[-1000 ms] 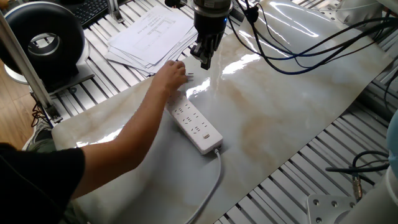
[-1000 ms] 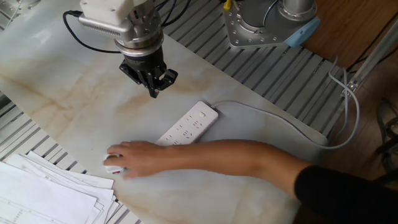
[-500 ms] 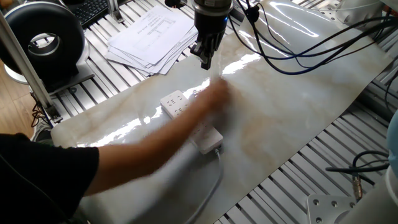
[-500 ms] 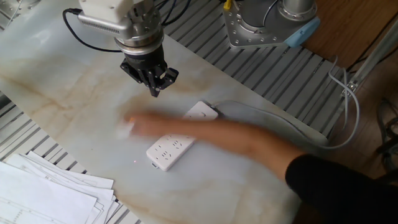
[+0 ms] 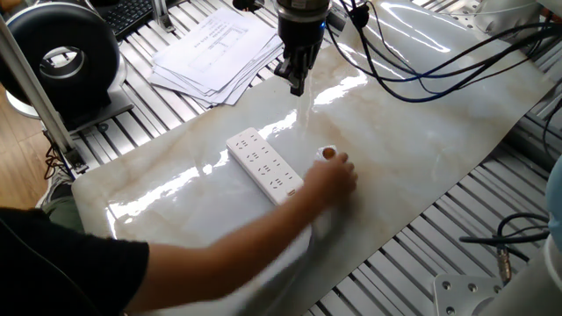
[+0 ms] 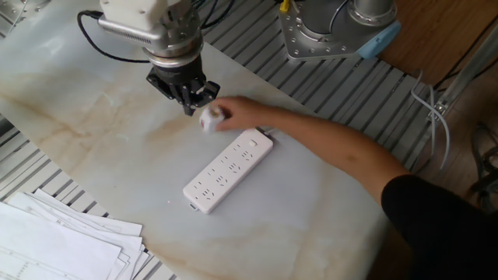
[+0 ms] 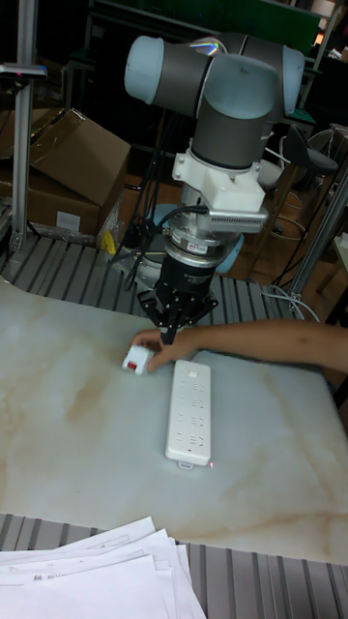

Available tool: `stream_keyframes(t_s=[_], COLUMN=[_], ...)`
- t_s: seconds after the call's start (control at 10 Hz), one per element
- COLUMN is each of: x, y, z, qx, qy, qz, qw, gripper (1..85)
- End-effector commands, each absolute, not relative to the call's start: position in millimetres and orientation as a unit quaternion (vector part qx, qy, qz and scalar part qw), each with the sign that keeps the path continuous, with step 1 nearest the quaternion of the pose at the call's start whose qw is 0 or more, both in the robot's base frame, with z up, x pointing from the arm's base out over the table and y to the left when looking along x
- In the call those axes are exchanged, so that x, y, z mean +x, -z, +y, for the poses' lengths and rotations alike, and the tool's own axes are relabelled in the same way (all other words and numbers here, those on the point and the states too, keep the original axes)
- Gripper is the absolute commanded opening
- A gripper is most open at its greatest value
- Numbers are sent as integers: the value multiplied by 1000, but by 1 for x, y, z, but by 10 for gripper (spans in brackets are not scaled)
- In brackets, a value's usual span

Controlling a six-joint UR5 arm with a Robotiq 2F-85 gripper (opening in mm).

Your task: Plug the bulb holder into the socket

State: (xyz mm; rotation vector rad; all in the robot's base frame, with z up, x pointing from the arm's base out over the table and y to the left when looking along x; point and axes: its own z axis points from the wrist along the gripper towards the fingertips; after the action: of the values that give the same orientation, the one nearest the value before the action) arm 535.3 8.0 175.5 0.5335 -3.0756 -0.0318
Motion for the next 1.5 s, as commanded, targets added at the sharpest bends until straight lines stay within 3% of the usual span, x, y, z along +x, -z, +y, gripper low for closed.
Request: stream_keyframes(t_s=[0.0,0.2,0.4,0.6,1.0,1.2,1.4], x=[555,563,540,551,549,540,526], y=[-166,-152,-151,-150,-150,-152,-157], z=[14,19,12,10,9,21,30], qx=[216,227,232,241,209,224,210], qy=[20,34,42,34,33,60,86], qz=[-976,-973,-971,-970,-977,-972,-974], qw=[28,27,25,6,10,21,18], gripper=[233,283,340,343,383,537,583])
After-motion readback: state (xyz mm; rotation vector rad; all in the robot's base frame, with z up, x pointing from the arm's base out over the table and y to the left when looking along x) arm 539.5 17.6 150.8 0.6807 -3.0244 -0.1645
